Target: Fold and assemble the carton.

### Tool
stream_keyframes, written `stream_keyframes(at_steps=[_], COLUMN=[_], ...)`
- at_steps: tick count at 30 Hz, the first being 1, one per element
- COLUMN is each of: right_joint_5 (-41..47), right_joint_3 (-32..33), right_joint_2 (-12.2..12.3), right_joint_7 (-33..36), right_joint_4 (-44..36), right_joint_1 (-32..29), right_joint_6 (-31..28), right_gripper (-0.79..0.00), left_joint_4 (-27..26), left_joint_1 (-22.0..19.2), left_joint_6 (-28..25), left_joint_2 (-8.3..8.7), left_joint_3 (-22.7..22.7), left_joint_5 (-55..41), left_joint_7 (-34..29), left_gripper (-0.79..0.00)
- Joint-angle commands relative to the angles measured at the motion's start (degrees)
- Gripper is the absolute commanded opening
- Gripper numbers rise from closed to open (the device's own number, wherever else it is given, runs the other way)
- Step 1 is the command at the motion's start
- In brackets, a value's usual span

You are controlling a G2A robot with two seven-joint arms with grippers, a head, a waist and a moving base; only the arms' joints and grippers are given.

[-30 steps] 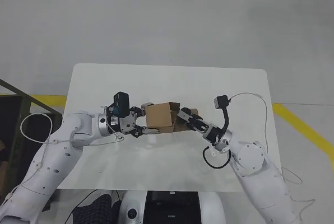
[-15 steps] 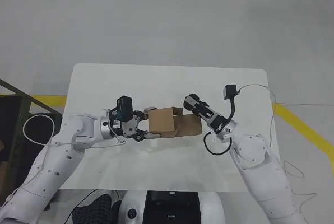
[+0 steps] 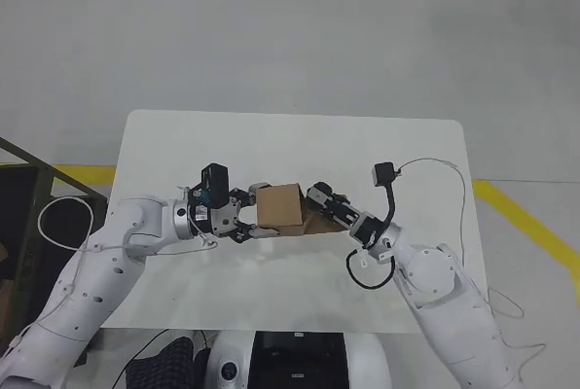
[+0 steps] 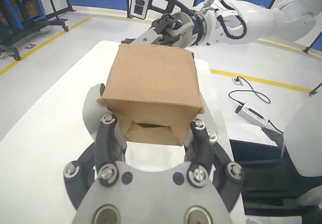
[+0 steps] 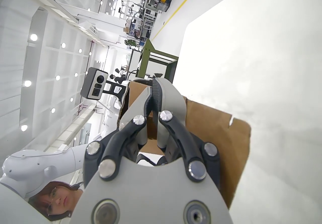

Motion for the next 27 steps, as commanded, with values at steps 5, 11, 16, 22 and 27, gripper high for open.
stream_keyframes(at_steps=[5, 11, 16, 22, 27], right_joint_5=[-0.5, -0.8, -0.6, 0.8, 4.2], right_joint_3=[-1.7, -2.7, -1.4, 2.4, 6.8], right_joint_2=[-0.1, -0.2, -0.1, 0.4, 1.0], right_joint_7=[0.2, -0.5, -2.3, -2.9, -1.4], right_joint_4=[-1.3, -1.8, -1.7, -2.0, -2.7], right_joint_1=[0.1, 0.1, -0.3, -1.6, -3.1], right_joint_6=[1.2, 2.5, 3.4, 3.8, 3.5], right_gripper=[-0.785, -0.785, -0.785, -0.785, -0.785], left_joint_4=[0.0, 0.0, 0.0, 0.2, 0.2], left_joint_1=[-0.2, -0.1, 0.1, 0.4, 0.9], left_joint_6=[0.0, 0.0, 0.0, 0.0, 0.0], left_joint_2=[-0.11, -0.17, -0.16, -0.06, 0.05], left_joint_3=[0.2, 0.0, -0.2, -0.9, -1.5], left_joint_5=[0.2, 0.4, 0.5, 0.6, 0.7], left_joint_7=[0.1, 0.4, 0.6, 1.1, 1.5], left_gripper=[-0.259, -0.256, -0.252, -0.252, -0.256])
